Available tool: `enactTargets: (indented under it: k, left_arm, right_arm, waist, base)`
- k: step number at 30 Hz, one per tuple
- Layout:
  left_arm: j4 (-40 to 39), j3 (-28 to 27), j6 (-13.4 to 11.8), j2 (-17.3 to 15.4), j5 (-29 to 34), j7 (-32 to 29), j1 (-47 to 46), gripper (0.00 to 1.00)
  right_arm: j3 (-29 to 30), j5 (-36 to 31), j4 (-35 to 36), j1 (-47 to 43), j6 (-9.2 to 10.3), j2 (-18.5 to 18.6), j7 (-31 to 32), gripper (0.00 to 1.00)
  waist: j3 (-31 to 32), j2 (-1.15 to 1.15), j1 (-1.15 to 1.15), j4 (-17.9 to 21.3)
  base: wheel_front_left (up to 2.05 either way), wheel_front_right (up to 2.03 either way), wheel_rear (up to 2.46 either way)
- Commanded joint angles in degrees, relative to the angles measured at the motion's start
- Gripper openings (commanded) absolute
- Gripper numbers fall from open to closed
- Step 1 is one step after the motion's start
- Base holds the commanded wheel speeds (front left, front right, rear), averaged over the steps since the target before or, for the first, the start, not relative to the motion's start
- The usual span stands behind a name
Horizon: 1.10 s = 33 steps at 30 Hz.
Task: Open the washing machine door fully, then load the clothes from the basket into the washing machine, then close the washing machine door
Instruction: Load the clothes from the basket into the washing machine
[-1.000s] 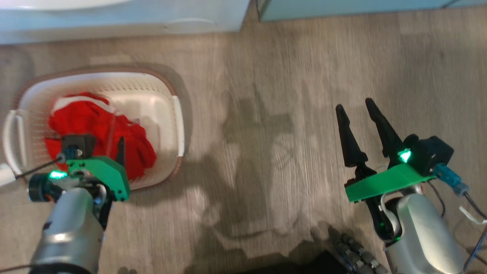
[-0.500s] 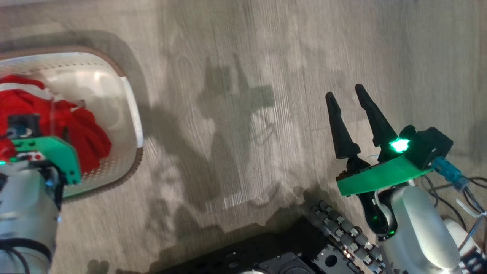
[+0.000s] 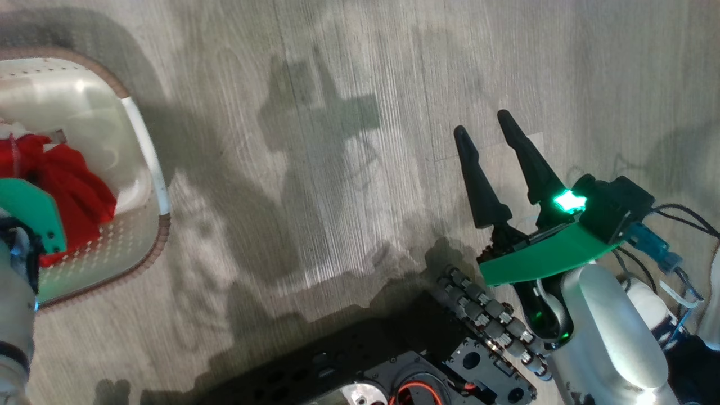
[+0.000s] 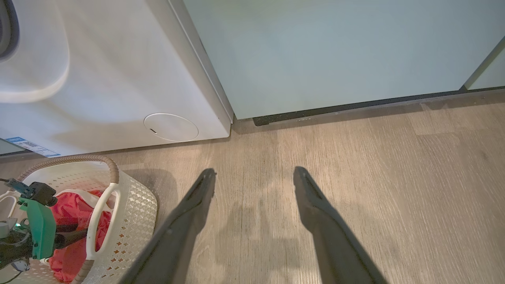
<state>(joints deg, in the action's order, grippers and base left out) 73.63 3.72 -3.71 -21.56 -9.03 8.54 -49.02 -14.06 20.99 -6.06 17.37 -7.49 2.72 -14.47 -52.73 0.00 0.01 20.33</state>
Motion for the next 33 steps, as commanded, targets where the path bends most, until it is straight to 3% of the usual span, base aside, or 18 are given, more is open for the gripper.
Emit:
enactTargets:
  k: [1,7,8,9,10,19,33]
  left_arm:
    - [0.2,-1.1,-0.1,-3.1,-0.5,-0.5,0.9,1.00]
    - [0.2,-0.9,0.4,-3.9,-1.0,-1.7,0.5,1.00]
    - [0.2,-1.0,0.7,-4.2,-1.2,-2.0,0.5,0.89]
    - [0.3,-0.9,1.1,-4.4,-1.3,-2.1,0.5,0.34]
    - [0.3,-0.9,1.5,-4.6,-1.5,-2.2,0.6,0.00]
    - [0.3,-0.7,2.7,-4.5,-2.7,-0.9,2.8,0.00]
    - [0.3,0.1,2.8,-1.4,-3.9,5.5,9.6,0.00]
  right_arm:
    - [-1.4,0.8,1.6,-1.3,0.00,0.2,-0.5,1.00]
    - [-1.8,1.3,1.8,-1.2,0.00,0.2,-0.5,1.00]
    - [-1.9,1.4,1.8,-1.1,0.00,0.2,-0.5,1.00]
    - [-1.9,1.5,1.8,-0.9,0.00,0.2,-0.5,1.00]
    - [-2.1,1.6,1.8,-0.8,0.00,0.2,-0.5,1.00]
    - [-1.9,1.5,1.0,0.5,0.00,0.2,-0.5,1.00]
    - [-0.3,0.2,-1.5,0.4,0.00,0.2,-0.5,1.00]
  waist:
    - [-0.9,0.00,-0.01,0.8]
    - [-1.7,0.00,-0.01,1.3]
    - [-1.8,0.00,-0.01,1.4]
    - [-1.9,0.00,-0.01,1.5]
    - [-2.0,0.00,-0.01,1.5]
    - [0.7,0.00,-0.01,0.8]
    - [13.1,0.00,-0.01,-2.9]
  base:
    - [0.00,0.00,0.00]
    - [0.00,0.00,0.00]
    - [0.00,0.00,0.00]
    - [0.00,0.00,0.00]
    - [0.00,0.00,0.00]
    - [0.00,0.00,0.00]
    - [0.00,0.00,0.00]
